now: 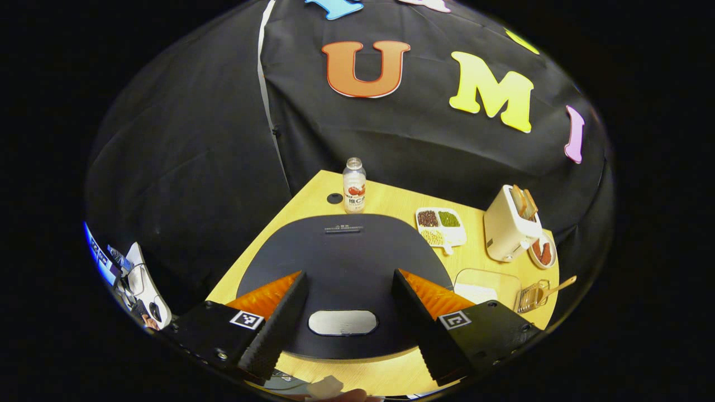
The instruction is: Close the left gripper, press the button to open the rice cooker; take a wooden spoon from the chopstick holder with the right hand, scoop a spoonful of rice and pour it into the rice cooker, then put the wooden spoon back into the chopstick holder.
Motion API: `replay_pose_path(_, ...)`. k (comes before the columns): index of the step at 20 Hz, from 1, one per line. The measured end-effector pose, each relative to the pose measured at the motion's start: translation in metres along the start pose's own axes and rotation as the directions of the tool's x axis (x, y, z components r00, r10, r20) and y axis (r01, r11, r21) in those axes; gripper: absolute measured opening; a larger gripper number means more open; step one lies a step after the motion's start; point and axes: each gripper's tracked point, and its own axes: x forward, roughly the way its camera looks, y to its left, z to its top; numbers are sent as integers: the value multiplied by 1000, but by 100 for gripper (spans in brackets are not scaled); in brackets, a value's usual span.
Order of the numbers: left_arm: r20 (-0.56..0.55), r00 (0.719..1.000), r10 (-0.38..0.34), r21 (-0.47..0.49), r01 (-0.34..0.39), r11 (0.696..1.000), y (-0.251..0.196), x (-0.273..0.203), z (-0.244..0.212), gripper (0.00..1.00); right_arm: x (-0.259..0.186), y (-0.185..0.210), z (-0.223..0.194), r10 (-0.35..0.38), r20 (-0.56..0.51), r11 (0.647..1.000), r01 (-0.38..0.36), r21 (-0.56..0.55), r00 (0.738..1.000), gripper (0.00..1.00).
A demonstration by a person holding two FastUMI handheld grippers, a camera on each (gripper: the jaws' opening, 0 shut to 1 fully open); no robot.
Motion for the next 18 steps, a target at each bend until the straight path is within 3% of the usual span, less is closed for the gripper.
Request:
replay_pose_path(6, -127, 992, -19, 4, 20, 1000, -4, 8, -57, 99, 2, 4, -8, 9, -32, 1000, -9, 9, 999, 96)
replay_pose_path(7, -90, 996, -22, 11, 23, 1000, -5, 8, -53, 98, 2, 4, -9, 9, -38, 1000, -8, 11, 999, 100)
replay_pose_path(18, -104, 994, -28, 10, 29, 1000, -2, 9, -54, 99, 10, 9, -14, 30, -55, 999, -28, 30, 998, 100)
